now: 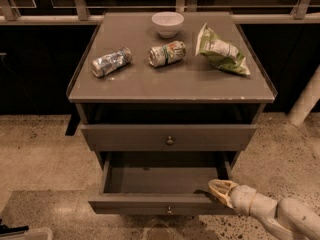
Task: Open middle drawer
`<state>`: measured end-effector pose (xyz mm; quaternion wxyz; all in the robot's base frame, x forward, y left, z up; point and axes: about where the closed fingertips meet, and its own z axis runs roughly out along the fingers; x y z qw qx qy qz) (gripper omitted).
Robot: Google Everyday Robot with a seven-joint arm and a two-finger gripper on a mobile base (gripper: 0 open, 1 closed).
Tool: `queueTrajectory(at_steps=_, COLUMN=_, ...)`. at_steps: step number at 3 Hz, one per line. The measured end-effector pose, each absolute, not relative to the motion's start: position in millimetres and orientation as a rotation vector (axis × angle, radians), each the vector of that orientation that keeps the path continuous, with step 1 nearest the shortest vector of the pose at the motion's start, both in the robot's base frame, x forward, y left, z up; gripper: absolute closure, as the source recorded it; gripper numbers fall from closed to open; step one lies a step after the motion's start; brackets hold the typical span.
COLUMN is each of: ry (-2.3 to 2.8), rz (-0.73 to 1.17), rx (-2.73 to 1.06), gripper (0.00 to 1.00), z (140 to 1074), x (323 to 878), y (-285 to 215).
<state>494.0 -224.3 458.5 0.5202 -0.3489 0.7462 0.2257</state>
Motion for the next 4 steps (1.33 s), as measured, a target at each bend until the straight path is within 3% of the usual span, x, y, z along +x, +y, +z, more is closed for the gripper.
queueTrajectory(at_steps=2, ry=1.789, rz=0.541, rx=-0.837, gripper=0.11, z=458.5, x=494.0, y=-224.3)
queueTrajectory(at_steps=3, ry=1.789, rz=0.541, rx=-0.837, gripper=0.0, z=458.5, x=494.0, y=-224.3)
queueTrajectory(at_steps=4, ry=1.789, rz=0.541, rx=-0.837, gripper=0.0, z=458.5, x=494.0, y=-224.2)
